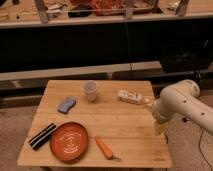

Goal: Move the arm in a circular motion

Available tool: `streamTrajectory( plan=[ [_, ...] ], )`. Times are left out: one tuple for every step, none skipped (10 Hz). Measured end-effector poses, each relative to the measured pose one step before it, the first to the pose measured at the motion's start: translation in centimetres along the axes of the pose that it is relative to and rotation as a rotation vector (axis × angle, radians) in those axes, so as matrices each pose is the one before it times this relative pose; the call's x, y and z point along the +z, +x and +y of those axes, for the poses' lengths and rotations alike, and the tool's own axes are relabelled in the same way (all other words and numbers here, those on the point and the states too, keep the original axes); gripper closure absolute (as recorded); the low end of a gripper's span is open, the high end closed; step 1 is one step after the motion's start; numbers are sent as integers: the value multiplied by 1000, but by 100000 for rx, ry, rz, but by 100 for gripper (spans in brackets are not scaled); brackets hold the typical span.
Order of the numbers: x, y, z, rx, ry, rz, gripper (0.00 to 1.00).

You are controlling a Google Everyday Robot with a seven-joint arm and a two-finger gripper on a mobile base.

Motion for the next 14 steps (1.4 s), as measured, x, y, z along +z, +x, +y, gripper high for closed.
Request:
streamTrajectory(
  plan=[
    [-353,-1342,1790,-937,86,430,20],
    [-342,-1694,1231,-1812,767,-321,20],
    [-331,-2067,691,-2850,1341,-804,20],
    [-165,-1651,-27,-2724,1209,-485,20],
    [-62,-1299,-429,-2367,1215,-608,20],
    [52,-1677,-1169,-3811,1837,-958,20],
    [130,-955,-1217,-2556,1275,-622,20],
    [389,-947,-2056,-3358,1436,39,20],
    [786,-792,-2846,-3241,973,-537,20],
    [640,24,-2082,-1838,450,-274,20],
    [829,179,-2546,-2393,343,-538,20],
    [773,277,-2570,-2535,379,-415,20],
    [930,416,-3428,-3419,513,-481,20],
    [476,363,-2090,-2106,474,-131,20]
  ],
)
